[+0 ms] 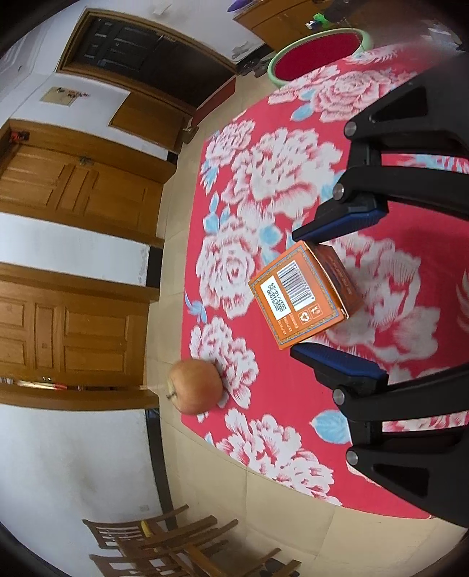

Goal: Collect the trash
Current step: 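Carry box and green toy over the red bin and open both tools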

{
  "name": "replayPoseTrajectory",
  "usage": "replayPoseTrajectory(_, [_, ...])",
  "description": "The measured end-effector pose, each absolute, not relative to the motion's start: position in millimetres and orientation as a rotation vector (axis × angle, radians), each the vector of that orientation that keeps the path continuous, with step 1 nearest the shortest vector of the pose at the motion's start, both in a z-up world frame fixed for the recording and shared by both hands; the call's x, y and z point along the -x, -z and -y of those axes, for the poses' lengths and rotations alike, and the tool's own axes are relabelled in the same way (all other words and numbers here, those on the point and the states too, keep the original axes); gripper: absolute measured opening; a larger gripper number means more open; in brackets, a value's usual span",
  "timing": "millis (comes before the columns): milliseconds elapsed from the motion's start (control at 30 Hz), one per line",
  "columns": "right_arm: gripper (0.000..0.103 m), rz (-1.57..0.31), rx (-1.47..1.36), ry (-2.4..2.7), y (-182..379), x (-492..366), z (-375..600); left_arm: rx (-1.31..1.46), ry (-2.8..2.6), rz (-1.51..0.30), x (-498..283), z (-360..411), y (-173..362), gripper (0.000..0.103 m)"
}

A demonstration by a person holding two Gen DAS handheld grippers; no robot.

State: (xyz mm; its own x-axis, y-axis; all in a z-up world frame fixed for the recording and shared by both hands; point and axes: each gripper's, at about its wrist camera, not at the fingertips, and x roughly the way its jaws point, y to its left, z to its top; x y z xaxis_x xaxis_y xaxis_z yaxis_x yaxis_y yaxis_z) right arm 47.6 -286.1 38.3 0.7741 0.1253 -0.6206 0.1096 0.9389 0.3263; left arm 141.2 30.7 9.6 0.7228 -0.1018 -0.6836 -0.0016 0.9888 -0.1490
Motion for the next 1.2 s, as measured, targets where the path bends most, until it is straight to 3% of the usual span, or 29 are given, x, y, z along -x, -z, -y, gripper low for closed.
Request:
replayPoseTrajectory(600, [0.031, -0.646, -0.498, 0.216, -20.4, -22.1, 400.7, 0.114, 0.288, -0.796, -142.2, 80.4, -29.3, 0.057])
replayPoseTrajectory(1200, [0.035, -0.668, -0.583, 0.259, 7.4, -36.3, 453.1, 0.043, 0.449, -0.825, -150.5, 171.9, -31.9, 0.057])
